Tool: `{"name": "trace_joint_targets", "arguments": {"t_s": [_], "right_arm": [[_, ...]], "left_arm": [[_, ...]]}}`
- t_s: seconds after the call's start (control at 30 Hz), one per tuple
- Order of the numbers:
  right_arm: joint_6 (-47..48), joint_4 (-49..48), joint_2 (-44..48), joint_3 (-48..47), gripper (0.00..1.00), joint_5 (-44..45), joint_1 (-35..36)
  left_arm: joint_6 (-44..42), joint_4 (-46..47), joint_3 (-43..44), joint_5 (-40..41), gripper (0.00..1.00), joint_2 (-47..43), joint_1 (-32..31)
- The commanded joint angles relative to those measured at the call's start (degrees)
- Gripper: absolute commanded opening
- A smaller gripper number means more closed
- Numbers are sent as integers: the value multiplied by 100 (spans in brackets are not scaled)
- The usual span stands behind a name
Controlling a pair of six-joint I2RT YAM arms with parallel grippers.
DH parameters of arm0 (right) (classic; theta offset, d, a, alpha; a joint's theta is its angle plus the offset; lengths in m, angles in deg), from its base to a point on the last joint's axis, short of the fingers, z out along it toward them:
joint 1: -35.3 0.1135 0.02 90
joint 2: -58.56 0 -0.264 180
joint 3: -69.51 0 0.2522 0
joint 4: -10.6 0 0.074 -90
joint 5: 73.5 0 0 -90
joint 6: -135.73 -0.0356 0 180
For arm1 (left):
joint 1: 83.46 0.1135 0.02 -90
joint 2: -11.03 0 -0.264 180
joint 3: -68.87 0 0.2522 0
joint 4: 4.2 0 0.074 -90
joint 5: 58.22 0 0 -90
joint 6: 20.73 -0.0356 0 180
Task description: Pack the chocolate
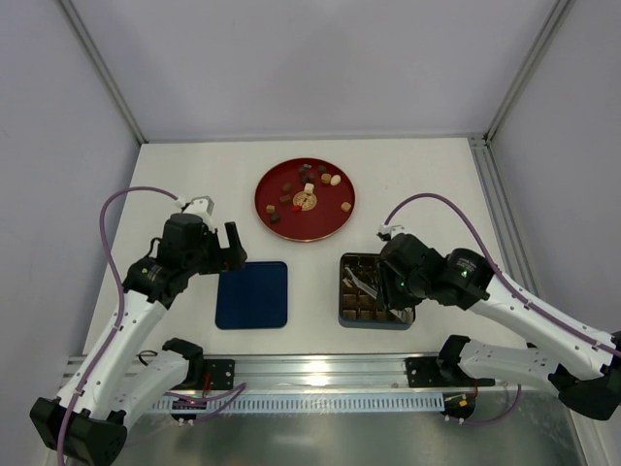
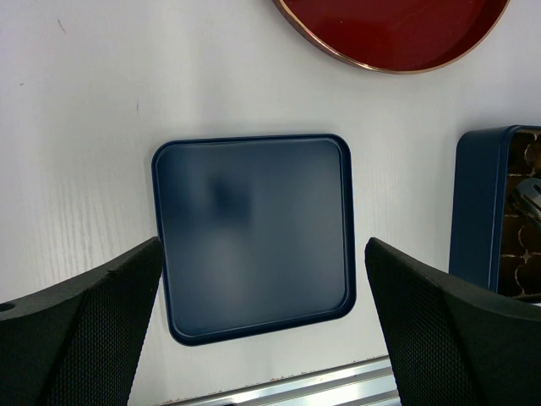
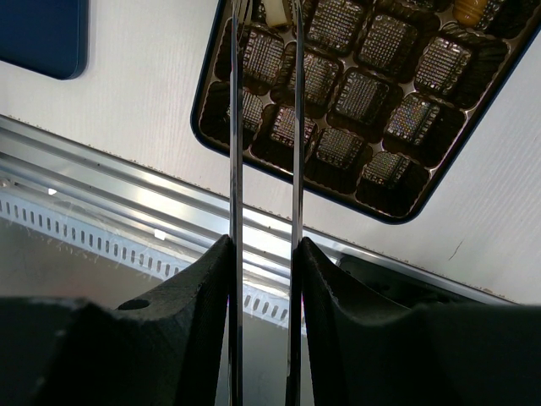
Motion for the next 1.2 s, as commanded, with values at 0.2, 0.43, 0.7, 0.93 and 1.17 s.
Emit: {"name": "trace_joint_targets", "arguments": {"t_s": [0.2,0.43,0.7,0.93,1.17], "right_arm": [[56,-2,-147,-509,39,192,47],[250,130,-436,-1063,39,297,47],[987,-133,-1648,-2222,39,386,-243],[1664,-581,-2755,-3338,39,-168,-1297],[2025,-775,-4259,-4674,39,-204,-1834]], "left_arm": [[-74,73,16,61,100,-4,-18],[-74,64,7,53,100,-13,-18],[-74,73,16,52,100,-4,-18],[-74,64,16,26,100,13,-27],[-74,90,16,0,100,14,-27]]}}
